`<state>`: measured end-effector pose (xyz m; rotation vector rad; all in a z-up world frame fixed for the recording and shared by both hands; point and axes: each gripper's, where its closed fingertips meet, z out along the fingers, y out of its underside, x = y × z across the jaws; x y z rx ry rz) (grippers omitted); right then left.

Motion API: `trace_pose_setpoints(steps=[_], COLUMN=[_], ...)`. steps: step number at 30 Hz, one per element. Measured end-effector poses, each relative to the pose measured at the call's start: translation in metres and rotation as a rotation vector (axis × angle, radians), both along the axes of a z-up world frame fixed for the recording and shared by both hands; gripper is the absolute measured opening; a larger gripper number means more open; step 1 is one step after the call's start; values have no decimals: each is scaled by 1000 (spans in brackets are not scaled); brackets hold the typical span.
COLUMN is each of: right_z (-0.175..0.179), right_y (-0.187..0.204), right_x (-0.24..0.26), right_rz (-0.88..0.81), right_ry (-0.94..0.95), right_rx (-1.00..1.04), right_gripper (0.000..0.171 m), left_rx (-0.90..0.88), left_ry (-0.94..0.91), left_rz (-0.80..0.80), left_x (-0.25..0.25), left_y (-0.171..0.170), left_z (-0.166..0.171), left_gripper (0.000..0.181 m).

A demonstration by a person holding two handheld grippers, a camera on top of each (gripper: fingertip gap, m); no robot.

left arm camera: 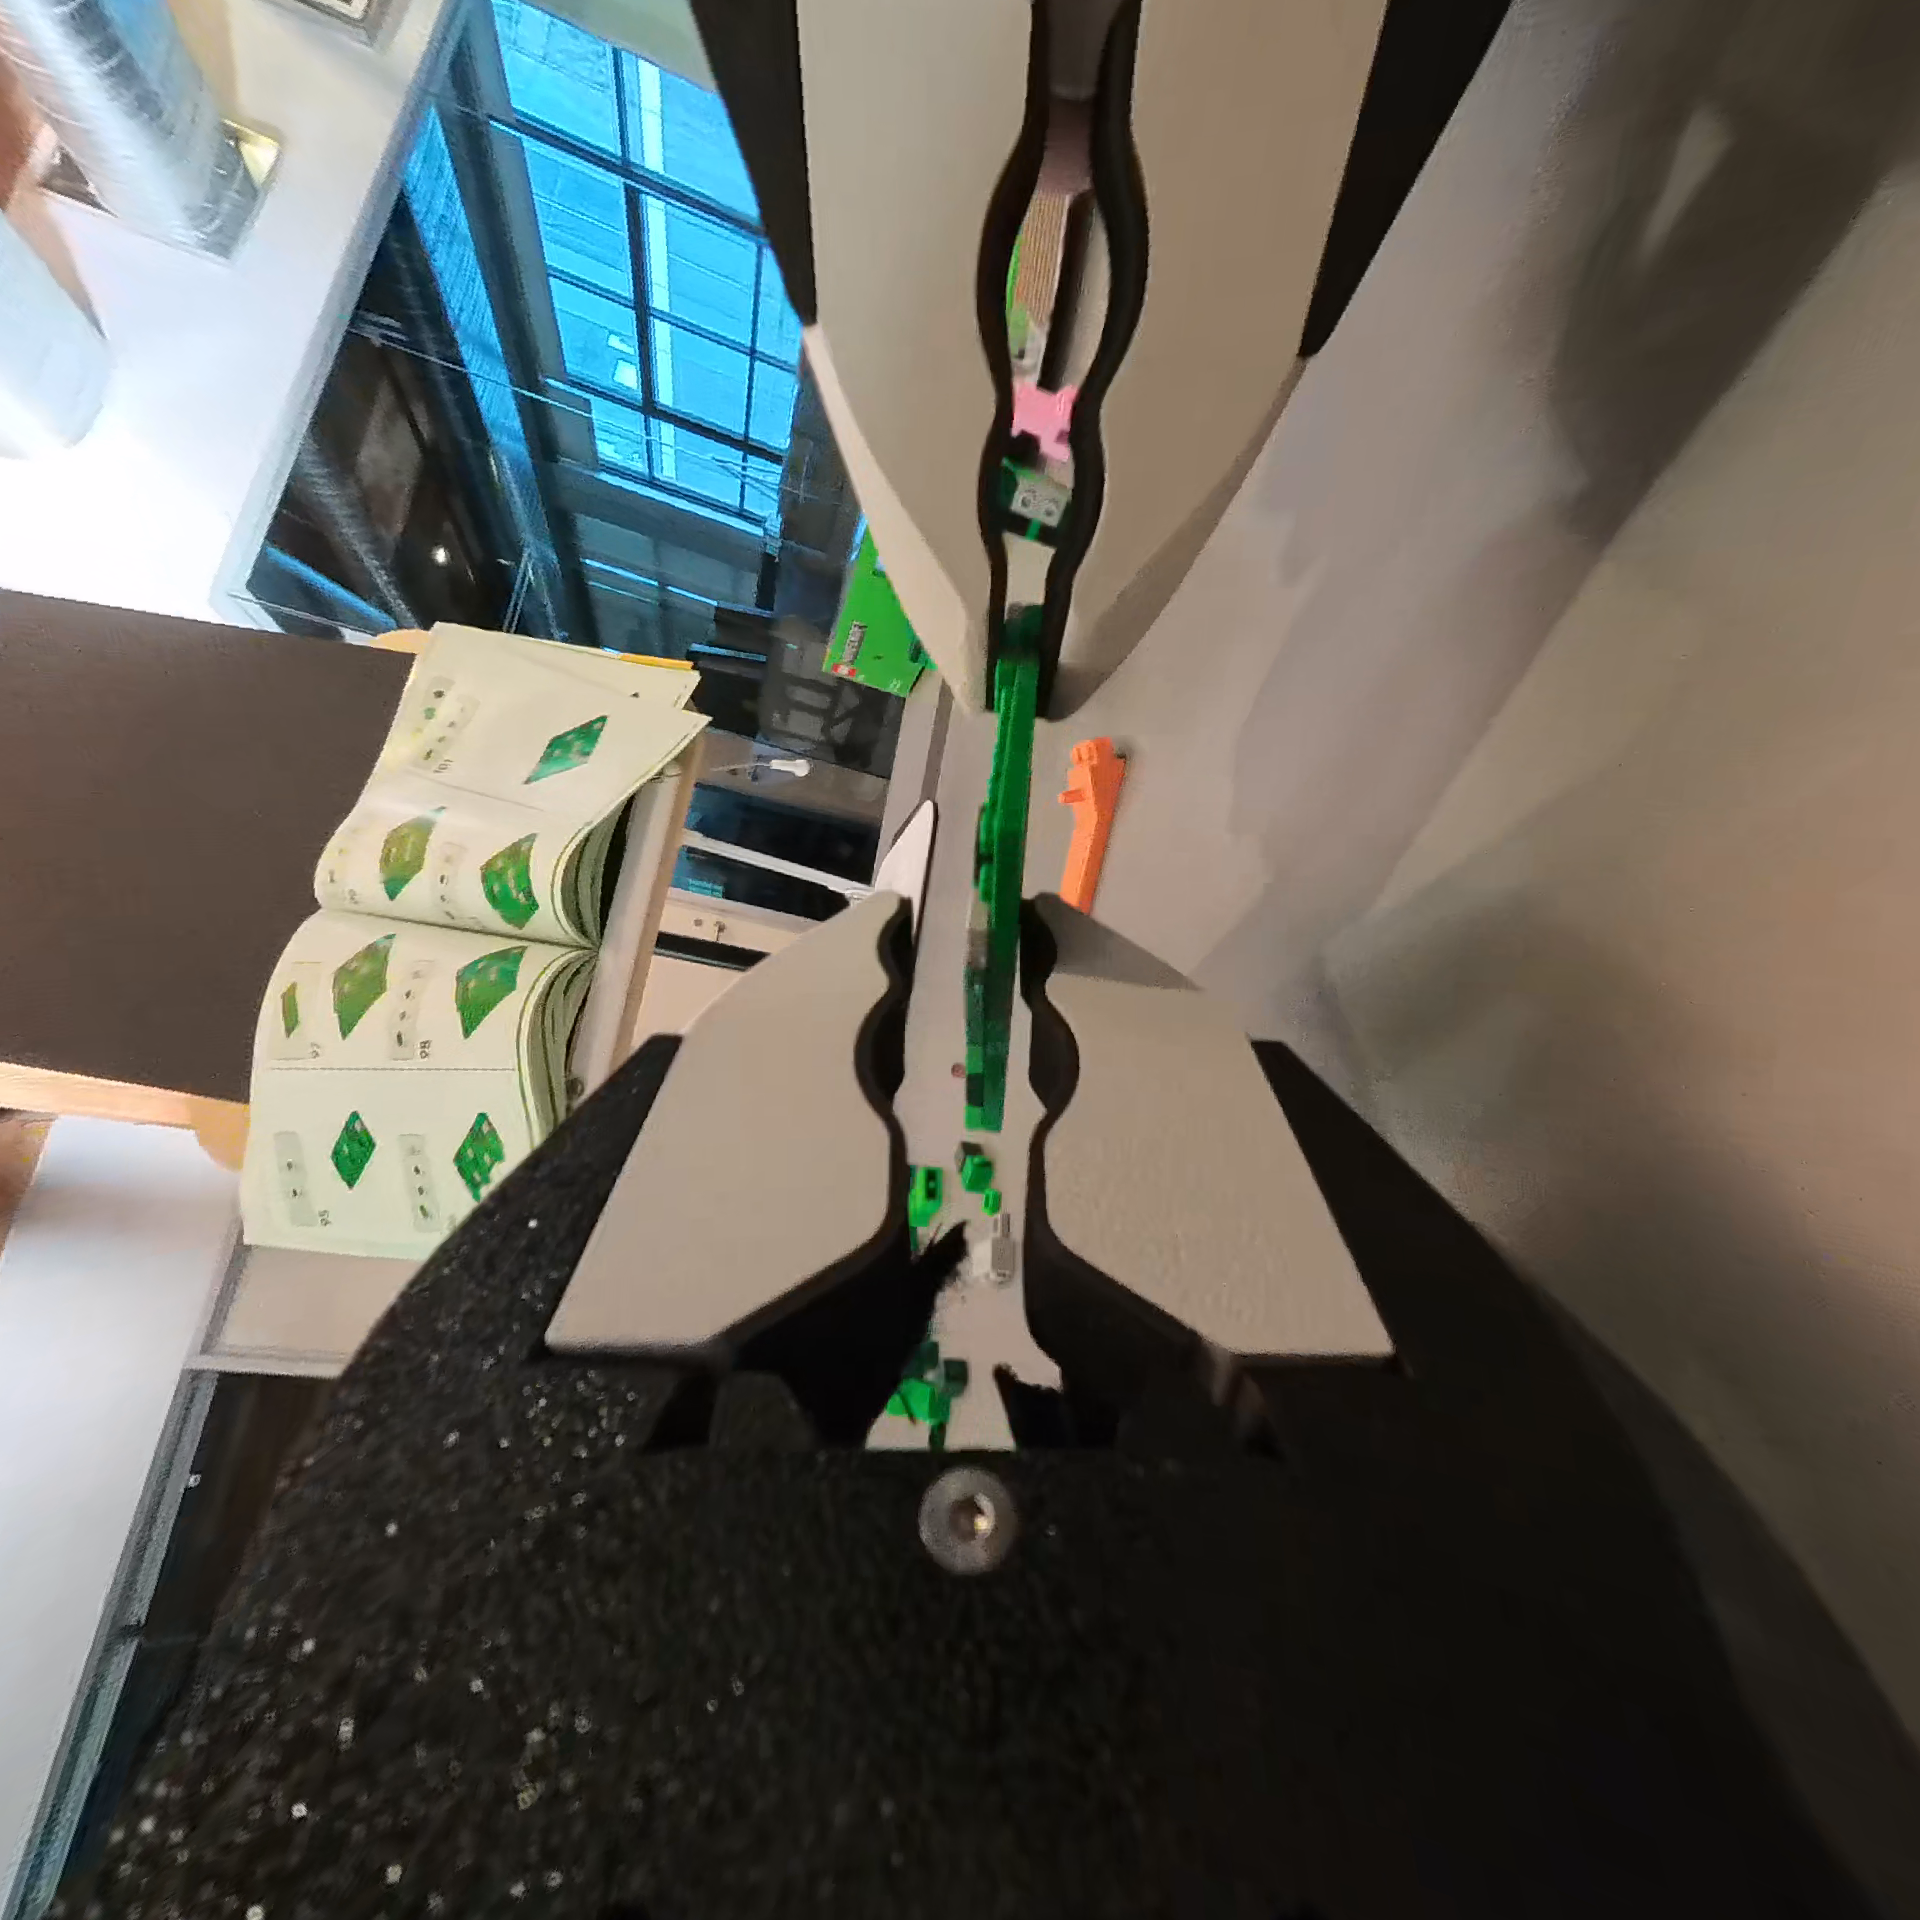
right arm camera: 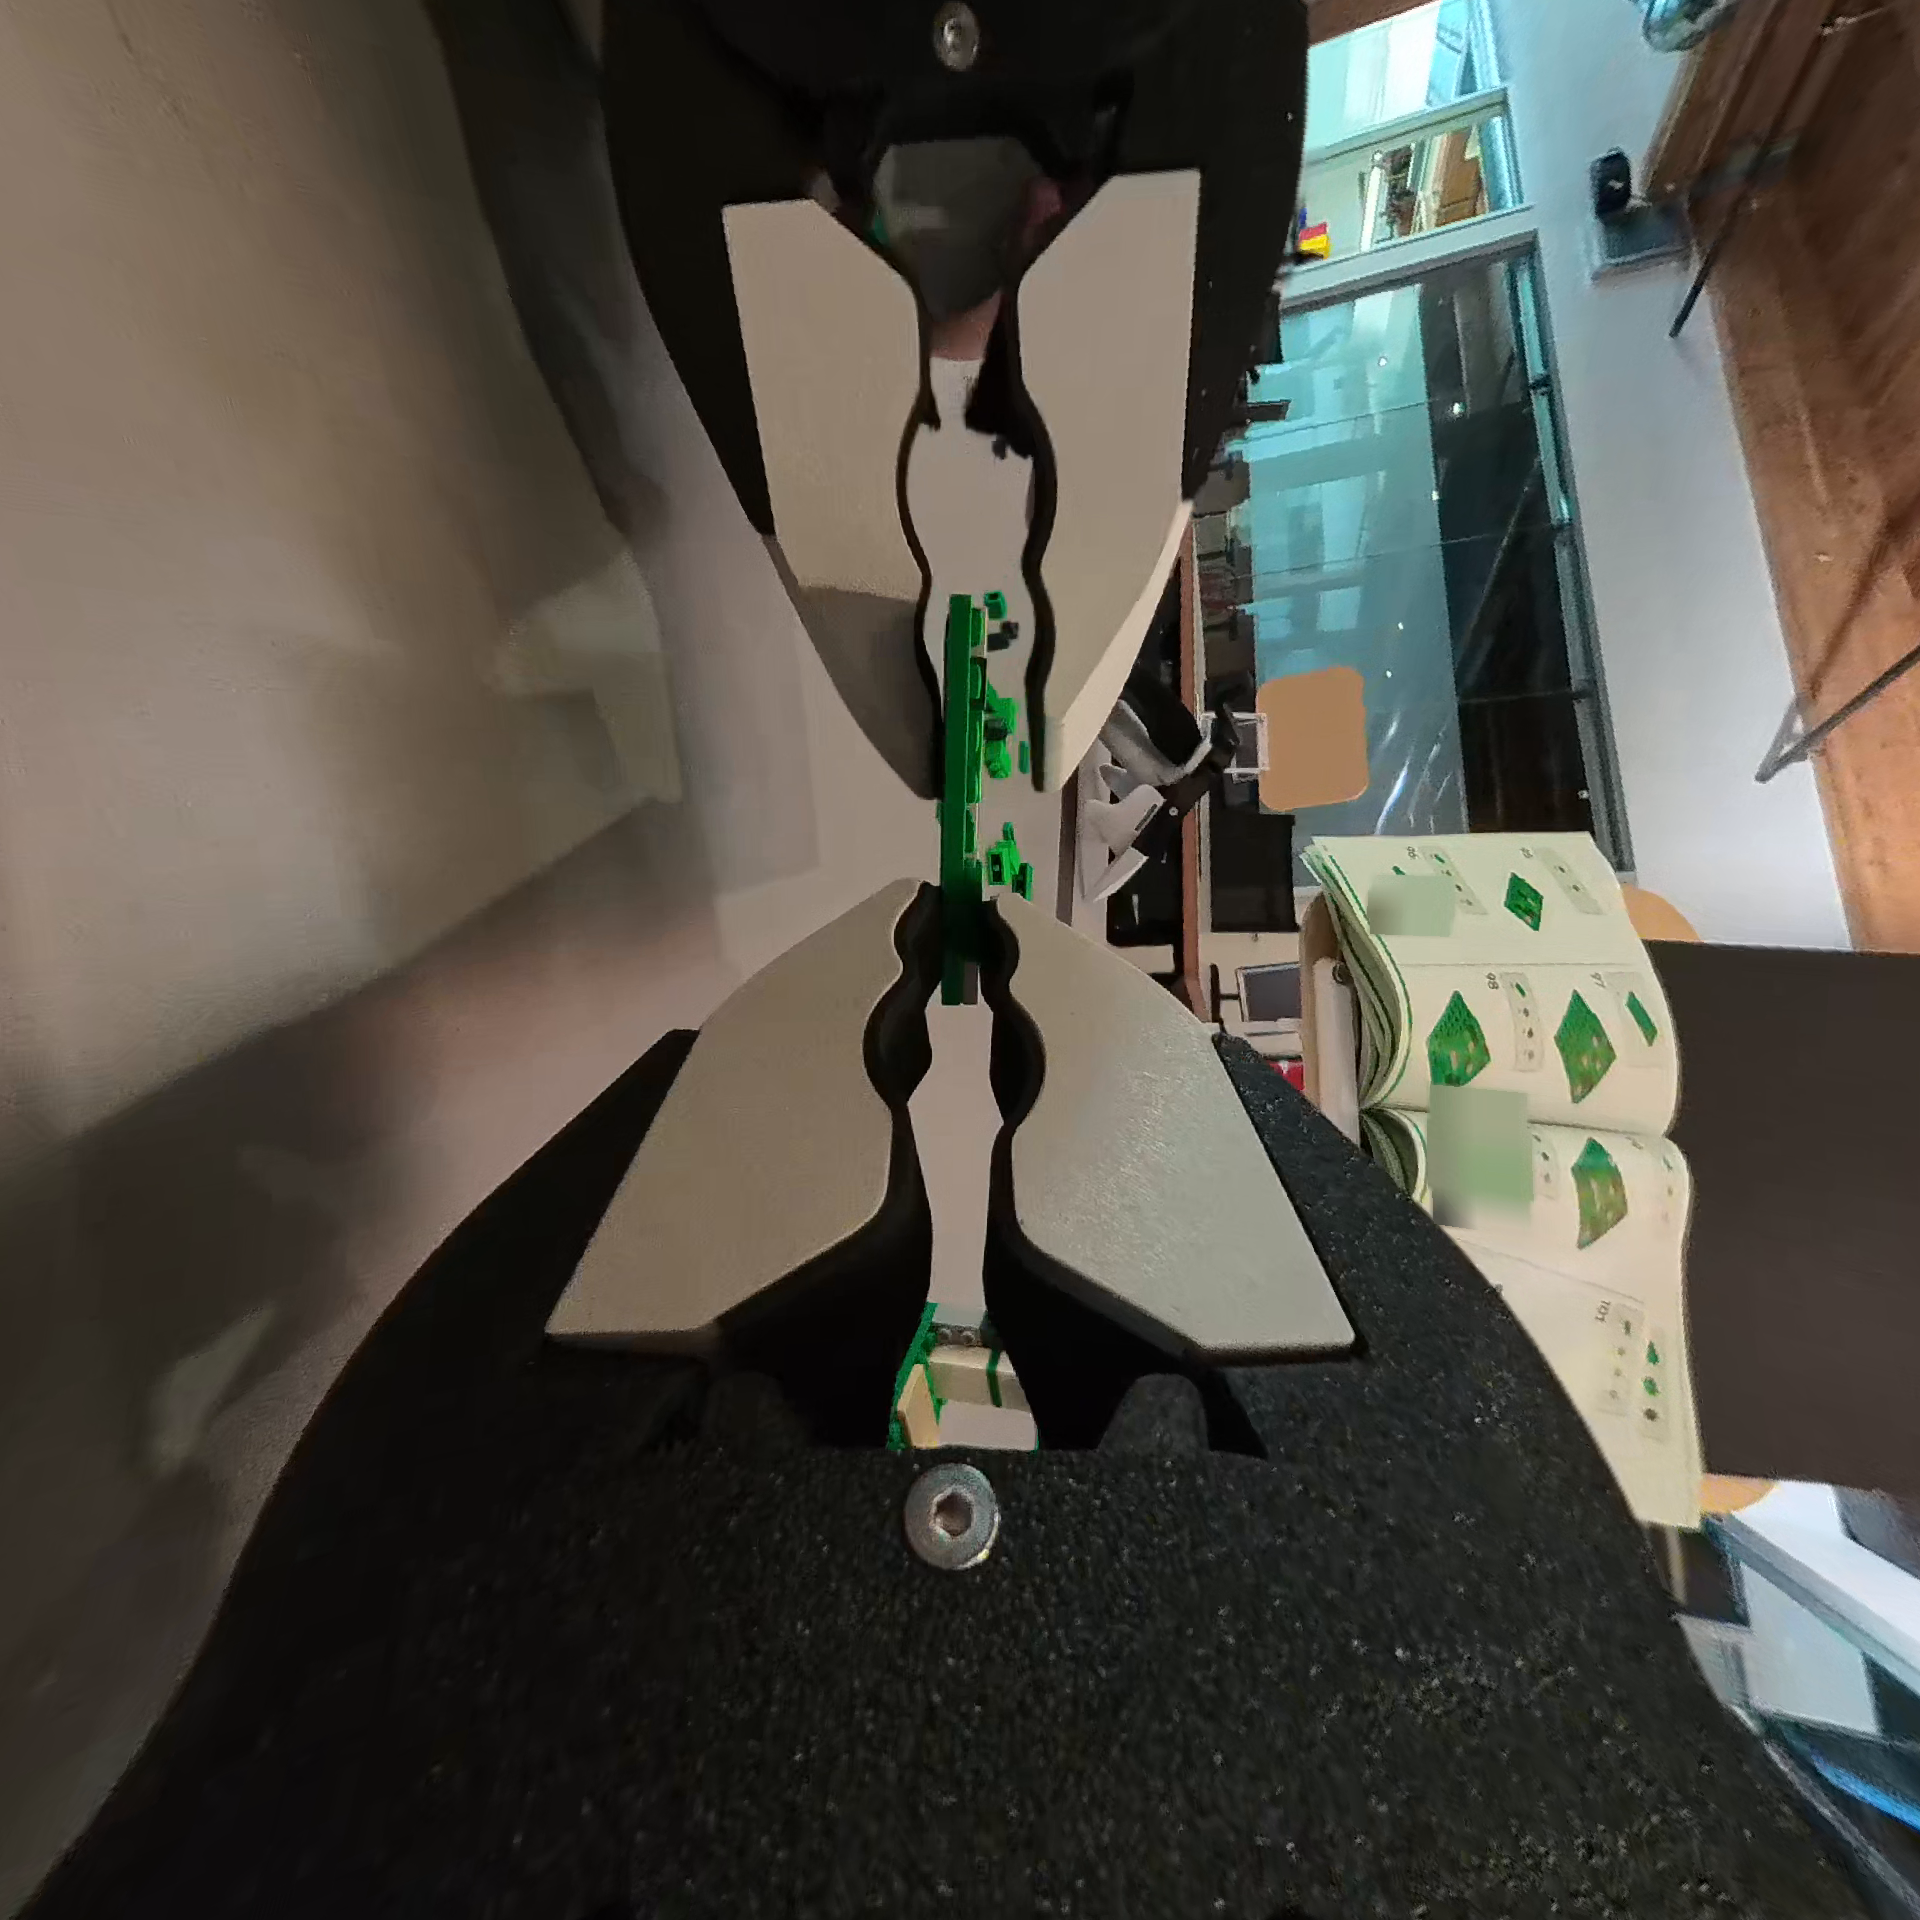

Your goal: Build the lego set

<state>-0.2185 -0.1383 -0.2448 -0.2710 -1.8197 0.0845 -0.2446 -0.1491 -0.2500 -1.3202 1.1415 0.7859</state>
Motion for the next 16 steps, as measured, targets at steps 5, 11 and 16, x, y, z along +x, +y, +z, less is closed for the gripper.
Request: trace_pose_setpoints(steps=[5,11,16], right_z=[5,5,8], right_y=[2,15,16], right_x=[-1,18,36], right_rz=[-3,-26,57], right_ry=[32,6,107], right_rx=[-127,-484,-799], right_gripper=[7,41,30], left_rx=[-10,33,54], left_ry=[26,26,64], left_rz=[-1,22,99], left_x=[-1,-8,-22], left_y=[-2,-3,0], left_z=[-2,4,7], left_gripper=[6,6,5])
